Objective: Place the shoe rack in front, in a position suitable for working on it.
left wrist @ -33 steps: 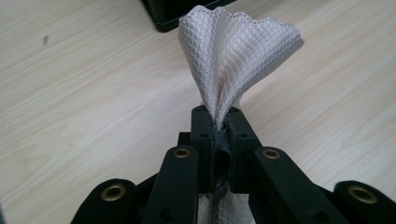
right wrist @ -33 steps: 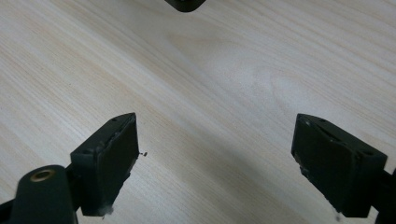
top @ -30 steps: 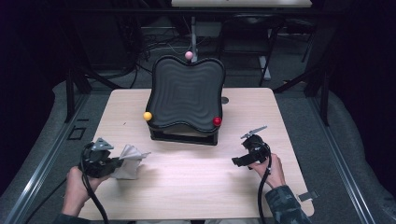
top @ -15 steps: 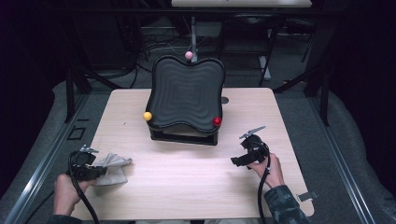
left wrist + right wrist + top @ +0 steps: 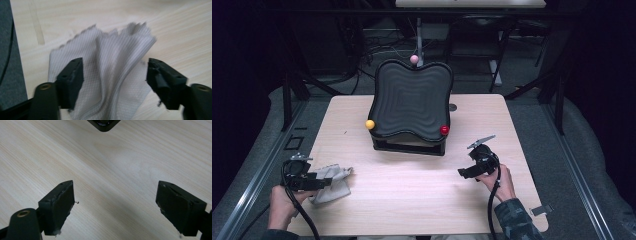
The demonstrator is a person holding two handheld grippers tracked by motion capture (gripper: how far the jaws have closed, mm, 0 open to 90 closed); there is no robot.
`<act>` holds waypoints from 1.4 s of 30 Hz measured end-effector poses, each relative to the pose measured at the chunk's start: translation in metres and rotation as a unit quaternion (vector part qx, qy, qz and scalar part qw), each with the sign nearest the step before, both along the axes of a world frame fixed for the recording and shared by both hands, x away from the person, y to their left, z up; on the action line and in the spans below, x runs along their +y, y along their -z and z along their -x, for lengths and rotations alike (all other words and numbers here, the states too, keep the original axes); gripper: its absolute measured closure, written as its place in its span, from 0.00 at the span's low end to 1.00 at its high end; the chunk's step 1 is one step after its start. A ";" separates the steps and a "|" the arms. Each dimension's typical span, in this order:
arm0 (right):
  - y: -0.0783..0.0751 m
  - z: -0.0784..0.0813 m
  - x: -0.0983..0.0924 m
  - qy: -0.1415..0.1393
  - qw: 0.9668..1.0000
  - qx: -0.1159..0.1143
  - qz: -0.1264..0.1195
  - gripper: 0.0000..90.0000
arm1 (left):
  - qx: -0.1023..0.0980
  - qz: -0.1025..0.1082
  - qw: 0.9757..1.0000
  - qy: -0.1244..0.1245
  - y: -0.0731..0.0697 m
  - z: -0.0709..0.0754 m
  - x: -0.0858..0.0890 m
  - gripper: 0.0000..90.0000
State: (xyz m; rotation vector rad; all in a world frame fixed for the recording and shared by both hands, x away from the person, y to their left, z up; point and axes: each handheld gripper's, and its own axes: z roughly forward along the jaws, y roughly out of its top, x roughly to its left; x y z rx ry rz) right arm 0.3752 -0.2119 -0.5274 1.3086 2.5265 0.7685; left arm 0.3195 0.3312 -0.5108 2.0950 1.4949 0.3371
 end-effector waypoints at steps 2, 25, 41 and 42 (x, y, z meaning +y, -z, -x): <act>-0.001 0.001 0.001 0.000 1.000 -0.006 -0.001 0.16 | -0.017 0.002 1.000 0.003 -0.005 0.000 -0.005 0.24; -0.010 -0.013 0.028 0.004 0.994 -0.097 -0.056 0.12 | -0.115 0.022 0.992 0.049 0.006 -0.060 -0.072 0.00; 0.005 -0.042 0.055 0.016 0.990 -0.118 -0.075 0.26 | -0.080 0.022 0.993 0.080 0.035 -0.120 -0.117 0.20; 0.005 -0.042 0.056 0.015 0.990 -0.122 -0.076 0.28 | -0.079 0.027 0.993 0.083 0.037 -0.122 -0.119 0.22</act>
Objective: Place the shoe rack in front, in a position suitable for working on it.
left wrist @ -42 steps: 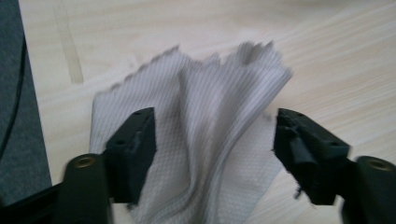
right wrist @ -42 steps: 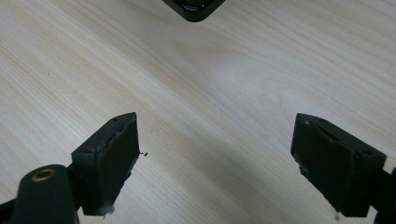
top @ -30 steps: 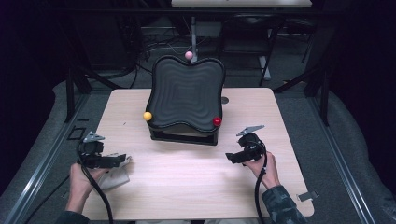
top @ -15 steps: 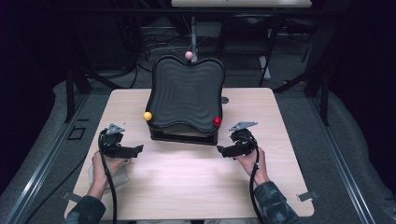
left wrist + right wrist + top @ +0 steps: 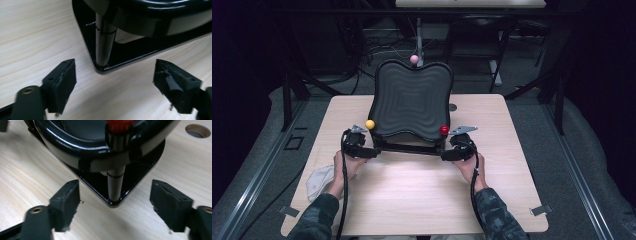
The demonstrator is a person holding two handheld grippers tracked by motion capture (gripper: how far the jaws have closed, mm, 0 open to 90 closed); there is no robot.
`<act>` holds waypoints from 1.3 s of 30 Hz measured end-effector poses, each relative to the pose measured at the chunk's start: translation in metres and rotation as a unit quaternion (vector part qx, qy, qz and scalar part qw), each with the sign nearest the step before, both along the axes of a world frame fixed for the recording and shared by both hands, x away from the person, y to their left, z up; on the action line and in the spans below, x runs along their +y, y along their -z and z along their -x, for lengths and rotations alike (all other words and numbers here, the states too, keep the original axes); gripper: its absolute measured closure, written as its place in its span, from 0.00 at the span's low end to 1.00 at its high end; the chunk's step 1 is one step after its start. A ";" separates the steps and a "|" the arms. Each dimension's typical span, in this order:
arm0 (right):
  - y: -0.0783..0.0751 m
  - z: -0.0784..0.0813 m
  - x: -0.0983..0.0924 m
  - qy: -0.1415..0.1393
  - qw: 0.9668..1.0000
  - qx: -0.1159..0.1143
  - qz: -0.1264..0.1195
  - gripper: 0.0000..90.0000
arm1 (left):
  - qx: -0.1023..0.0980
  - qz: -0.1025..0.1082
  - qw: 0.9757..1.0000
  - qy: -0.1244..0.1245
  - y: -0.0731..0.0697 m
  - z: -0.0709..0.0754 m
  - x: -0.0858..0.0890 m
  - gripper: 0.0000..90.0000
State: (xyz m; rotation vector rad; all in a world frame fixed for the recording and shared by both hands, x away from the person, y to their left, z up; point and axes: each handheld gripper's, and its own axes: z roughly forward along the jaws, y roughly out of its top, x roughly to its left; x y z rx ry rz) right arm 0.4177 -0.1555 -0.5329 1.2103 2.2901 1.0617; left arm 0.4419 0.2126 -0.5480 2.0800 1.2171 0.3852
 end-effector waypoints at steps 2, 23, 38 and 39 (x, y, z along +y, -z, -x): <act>-0.001 -0.001 0.002 0.003 1.000 -0.006 0.004 0.32 | -0.007 -0.016 1.000 -0.008 0.004 -0.004 -0.003 0.31; 0.006 -0.012 0.006 0.005 1.000 -0.022 -0.010 0.82 | -0.039 0.017 0.999 -0.023 0.004 -0.016 -0.007 0.80; 0.007 -0.010 -0.008 0.013 0.999 -0.030 -0.009 0.83 | -0.057 0.005 0.998 0.004 0.005 -0.006 -0.021 0.83; 0.007 -0.009 -0.010 0.015 0.999 -0.029 -0.010 0.83 | -0.057 0.005 0.998 0.006 0.005 -0.004 -0.023 0.83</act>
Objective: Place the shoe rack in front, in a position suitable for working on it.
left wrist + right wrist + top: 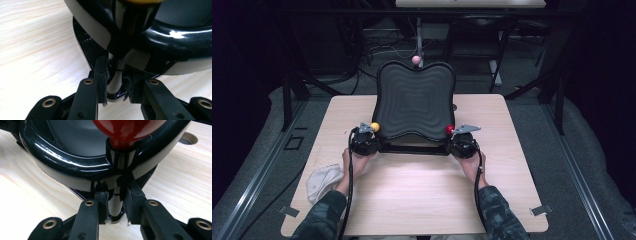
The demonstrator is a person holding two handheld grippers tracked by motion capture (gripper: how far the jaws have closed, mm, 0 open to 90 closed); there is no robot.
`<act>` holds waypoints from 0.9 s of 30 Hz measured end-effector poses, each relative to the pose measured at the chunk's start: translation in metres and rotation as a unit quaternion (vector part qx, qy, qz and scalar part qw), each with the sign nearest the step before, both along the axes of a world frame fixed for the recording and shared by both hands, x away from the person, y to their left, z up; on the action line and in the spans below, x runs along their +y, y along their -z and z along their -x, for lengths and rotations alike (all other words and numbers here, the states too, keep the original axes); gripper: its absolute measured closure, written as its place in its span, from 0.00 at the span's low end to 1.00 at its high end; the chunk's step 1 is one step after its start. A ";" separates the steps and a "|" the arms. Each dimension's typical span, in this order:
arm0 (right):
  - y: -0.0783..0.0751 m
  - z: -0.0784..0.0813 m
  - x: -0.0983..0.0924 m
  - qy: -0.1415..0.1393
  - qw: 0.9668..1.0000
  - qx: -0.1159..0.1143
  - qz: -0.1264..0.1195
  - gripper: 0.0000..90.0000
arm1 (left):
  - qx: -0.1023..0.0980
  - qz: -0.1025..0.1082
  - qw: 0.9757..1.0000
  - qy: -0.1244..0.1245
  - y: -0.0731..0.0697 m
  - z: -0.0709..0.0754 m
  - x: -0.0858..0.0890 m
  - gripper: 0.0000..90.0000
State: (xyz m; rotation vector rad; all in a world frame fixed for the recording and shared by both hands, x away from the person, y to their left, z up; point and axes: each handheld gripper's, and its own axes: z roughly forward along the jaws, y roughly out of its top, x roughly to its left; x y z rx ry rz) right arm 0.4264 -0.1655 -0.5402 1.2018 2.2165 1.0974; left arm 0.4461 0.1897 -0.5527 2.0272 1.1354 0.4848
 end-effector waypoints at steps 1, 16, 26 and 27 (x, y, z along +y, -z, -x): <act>0.000 0.001 -0.002 -0.001 1.000 -0.001 -0.002 0.83 | 0.001 -0.001 1.000 0.003 0.000 0.002 -0.002 0.83; 0.002 0.033 -0.025 -0.029 1.000 -0.003 -0.011 0.83 | 0.007 -0.017 1.000 0.017 -0.004 0.045 -0.019 0.83; 0.003 0.056 -0.026 -0.044 0.999 -0.006 -0.013 0.83 | 0.019 -0.023 0.999 0.021 -0.007 0.082 -0.016 0.83; 0.003 0.060 -0.025 -0.042 0.999 -0.006 -0.008 0.83 | 0.020 -0.023 0.999 0.018 -0.007 0.086 -0.016 0.83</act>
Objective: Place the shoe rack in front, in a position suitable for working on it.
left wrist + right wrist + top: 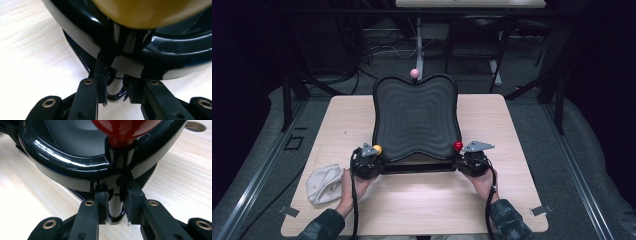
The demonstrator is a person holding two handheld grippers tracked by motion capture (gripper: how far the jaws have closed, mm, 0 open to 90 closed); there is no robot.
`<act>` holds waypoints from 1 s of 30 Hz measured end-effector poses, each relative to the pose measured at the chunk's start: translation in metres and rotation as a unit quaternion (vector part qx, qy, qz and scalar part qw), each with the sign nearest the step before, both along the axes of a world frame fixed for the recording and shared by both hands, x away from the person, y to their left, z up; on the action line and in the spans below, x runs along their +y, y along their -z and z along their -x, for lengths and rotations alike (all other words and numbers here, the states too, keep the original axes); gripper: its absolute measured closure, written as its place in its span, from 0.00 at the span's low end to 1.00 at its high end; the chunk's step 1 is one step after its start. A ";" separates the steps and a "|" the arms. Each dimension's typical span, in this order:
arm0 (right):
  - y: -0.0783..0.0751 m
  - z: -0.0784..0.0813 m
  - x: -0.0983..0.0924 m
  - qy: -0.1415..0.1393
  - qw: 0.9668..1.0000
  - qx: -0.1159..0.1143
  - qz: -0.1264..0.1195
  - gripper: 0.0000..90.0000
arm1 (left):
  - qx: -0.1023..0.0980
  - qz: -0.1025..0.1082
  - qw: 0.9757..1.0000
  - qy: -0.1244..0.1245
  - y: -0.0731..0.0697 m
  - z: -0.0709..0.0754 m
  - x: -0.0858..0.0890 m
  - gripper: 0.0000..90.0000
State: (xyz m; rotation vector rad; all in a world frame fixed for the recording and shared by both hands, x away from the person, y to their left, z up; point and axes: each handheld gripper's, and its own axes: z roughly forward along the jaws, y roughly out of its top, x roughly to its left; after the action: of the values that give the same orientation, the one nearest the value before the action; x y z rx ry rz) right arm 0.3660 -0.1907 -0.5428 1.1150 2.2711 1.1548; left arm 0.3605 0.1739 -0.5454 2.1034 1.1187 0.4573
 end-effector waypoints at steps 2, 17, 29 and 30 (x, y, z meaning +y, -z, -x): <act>0.000 0.005 0.002 -0.006 1.000 -0.001 -0.002 0.83 | 0.002 0.002 1.000 -0.001 0.000 0.010 0.002 0.83; 0.000 0.047 0.001 -0.010 1.000 0.006 -0.003 0.83 | -0.007 0.002 1.000 0.021 0.000 0.032 0.002 0.83; 0.000 0.064 -0.006 -0.012 1.000 0.001 -0.007 0.82 | -0.008 0.006 0.999 0.033 0.001 0.035 -0.003 0.83; 0.000 0.065 -0.007 -0.014 1.000 0.002 -0.010 0.83 | -0.008 0.006 0.999 0.032 0.001 0.036 -0.004 0.83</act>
State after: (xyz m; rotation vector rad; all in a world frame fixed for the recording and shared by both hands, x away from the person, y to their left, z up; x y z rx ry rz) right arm 0.3013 -0.1980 -0.5432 1.0967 2.2899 1.1891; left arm 0.3249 0.1701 -0.5465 2.1157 1.0392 0.4347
